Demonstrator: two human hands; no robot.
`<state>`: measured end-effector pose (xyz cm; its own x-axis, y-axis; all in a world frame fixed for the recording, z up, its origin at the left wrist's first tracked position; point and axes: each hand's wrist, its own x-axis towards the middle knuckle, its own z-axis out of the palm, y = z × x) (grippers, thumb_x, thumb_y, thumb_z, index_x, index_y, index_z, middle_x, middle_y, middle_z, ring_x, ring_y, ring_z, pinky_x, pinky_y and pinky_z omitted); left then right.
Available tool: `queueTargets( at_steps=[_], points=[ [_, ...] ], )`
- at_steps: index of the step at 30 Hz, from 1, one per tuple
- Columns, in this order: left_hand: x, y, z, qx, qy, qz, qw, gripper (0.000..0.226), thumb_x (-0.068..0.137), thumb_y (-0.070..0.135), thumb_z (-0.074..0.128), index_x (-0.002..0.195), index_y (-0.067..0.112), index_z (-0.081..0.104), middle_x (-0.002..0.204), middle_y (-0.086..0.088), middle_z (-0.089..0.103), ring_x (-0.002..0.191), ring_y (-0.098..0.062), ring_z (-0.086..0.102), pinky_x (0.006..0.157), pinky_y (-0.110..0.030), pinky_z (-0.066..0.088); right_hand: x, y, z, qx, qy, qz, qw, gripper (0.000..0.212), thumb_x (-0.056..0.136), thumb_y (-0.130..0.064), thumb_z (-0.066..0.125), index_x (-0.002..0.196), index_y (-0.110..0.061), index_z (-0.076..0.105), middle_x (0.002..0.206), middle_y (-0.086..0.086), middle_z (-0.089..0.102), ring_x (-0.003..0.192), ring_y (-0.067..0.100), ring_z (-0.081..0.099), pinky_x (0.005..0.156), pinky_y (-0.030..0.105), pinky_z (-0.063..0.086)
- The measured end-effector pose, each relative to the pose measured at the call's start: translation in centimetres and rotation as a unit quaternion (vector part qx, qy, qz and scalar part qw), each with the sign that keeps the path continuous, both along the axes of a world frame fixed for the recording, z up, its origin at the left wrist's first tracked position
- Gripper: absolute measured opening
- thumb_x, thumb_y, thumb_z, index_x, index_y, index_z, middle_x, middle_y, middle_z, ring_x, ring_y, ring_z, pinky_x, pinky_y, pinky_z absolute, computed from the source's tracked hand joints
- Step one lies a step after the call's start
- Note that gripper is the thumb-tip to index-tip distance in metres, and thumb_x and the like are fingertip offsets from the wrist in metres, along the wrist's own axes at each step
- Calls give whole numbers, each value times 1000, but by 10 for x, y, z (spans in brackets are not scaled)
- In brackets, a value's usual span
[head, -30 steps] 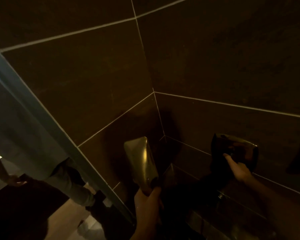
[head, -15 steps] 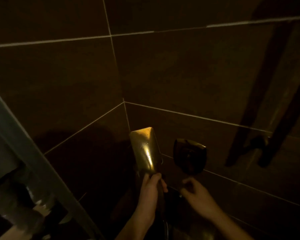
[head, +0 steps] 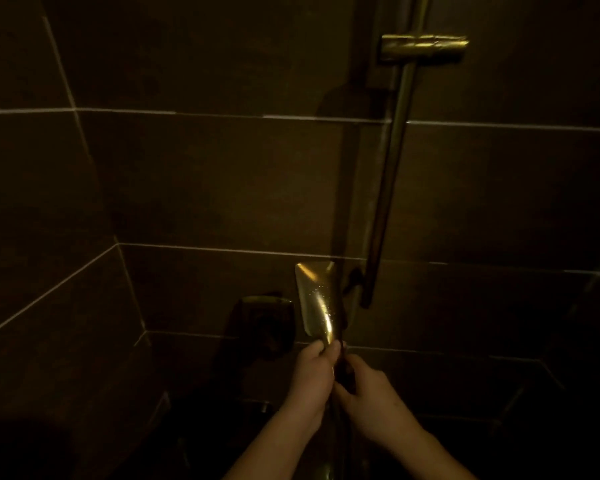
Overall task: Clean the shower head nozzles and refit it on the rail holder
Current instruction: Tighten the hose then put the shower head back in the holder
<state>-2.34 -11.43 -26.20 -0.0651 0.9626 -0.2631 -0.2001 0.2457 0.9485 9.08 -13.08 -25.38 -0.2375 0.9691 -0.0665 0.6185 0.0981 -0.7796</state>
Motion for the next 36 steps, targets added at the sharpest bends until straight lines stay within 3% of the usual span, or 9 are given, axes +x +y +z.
queueTargets(
  at_steps=[6,9,13,16,19,22,29,33,36],
  points=[
    [36,-7,27,83,84,-88,989,16,98,15,63,98,3,74,88,-13,73,82,-16,70,73,-27,55,46,-10,20,-21,70,-65,995,34,93,-30,61,124,-36,49,103,-23,57,87,-7,59,63,8,48],
    [51,-8,42,116,106,-95,983,15,95,15,68,95,1,73,97,-21,73,85,-22,73,73,-28,58,66,-10,30,-14,92,-81,992,30,90,-33,65,118,-32,56,112,-13,65,98,-2,62,84,19,53],
    [69,-10,71,169,194,-90,962,17,96,26,67,92,11,74,93,-10,72,84,-14,71,68,-23,59,82,-10,46,21,97,-93,991,38,92,-32,61,129,-34,49,108,-23,58,96,-8,55,75,12,46],
    [74,-4,99,208,284,-92,931,19,99,33,61,96,21,75,87,2,71,77,-6,66,57,-15,49,99,-5,60,22,121,-104,987,40,93,-31,60,131,-31,49,116,-16,60,101,-2,57,86,20,47],
    [71,11,135,247,390,-92,882,15,98,36,60,108,31,69,109,7,66,93,-5,63,79,-22,54,119,0,78,12,148,-109,983,35,93,-29,60,127,-32,48,111,-16,59,97,0,56,87,25,46],
    [66,25,187,286,500,-67,815,32,97,36,61,129,32,58,132,8,52,122,-10,48,100,-34,48,138,7,100,-1,186,-112,976,39,93,-27,60,131,-24,52,113,-6,65,100,10,64,77,26,52],
    [62,40,302,395,608,49,687,58,96,37,57,151,27,41,157,-1,38,146,-23,31,118,-50,34,168,22,182,51,207,-82,974,9,97,-23,56,103,-30,55,93,-12,64,80,0,62,60,17,45],
    [65,58,337,394,662,62,635,67,95,36,57,156,27,33,166,-6,26,154,-28,17,120,-54,25,176,37,230,45,229,-74,970,10,98,-21,54,91,-29,55,94,-3,63,87,15,61,76,31,51],
    [65,75,355,374,697,46,610,72,95,35,58,159,29,25,169,-8,17,157,-30,9,121,-54,21,180,56,255,22,292,-71,953,12,100,-20,50,107,-17,59,100,7,68,96,24,65,90,45,50]
  ],
)
